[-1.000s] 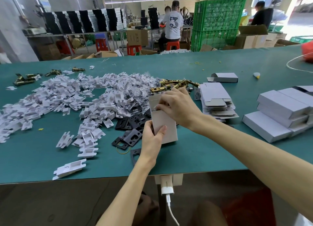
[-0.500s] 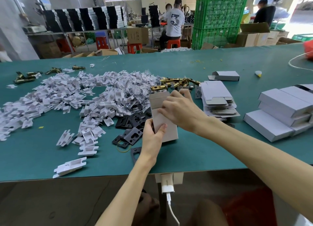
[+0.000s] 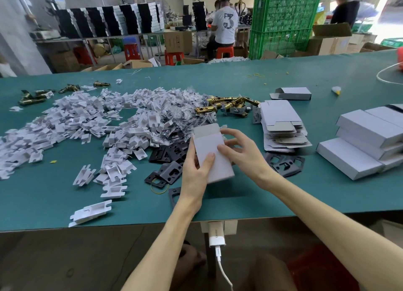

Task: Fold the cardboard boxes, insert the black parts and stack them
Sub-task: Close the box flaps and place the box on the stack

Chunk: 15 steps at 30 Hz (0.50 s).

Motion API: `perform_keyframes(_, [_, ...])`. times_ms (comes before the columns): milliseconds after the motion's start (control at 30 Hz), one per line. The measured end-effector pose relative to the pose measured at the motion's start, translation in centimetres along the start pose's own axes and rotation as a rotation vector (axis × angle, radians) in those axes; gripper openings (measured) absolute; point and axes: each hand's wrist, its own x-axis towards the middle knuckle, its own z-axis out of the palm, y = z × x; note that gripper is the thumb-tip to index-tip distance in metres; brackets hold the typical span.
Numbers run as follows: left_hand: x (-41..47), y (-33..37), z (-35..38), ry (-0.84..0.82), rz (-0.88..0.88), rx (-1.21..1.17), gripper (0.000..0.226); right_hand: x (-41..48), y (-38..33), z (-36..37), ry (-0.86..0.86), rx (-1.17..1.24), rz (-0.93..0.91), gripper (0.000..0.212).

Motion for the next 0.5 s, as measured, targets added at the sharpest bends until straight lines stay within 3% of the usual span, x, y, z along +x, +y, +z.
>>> perform_keyframes(133, [0.0,-0.1,-0.2,0.039,-0.005,0.041,0.051,-1.1,1.6,0.5,0.019,0.237,0.099,0.036])
perform_keyframes(333, [0.0,-0.5,0.0,0.092,-0.018,0.140,0.006,-1.8,2.9,0.6,0.079,0.352,0.149,0.024])
perform_keyframes(500, [-0.1,0.0,-0.2,0.106,-0.113,0.090,0.028,-2.0,2.9,0.7,0.064,0.310,0.126,0.022])
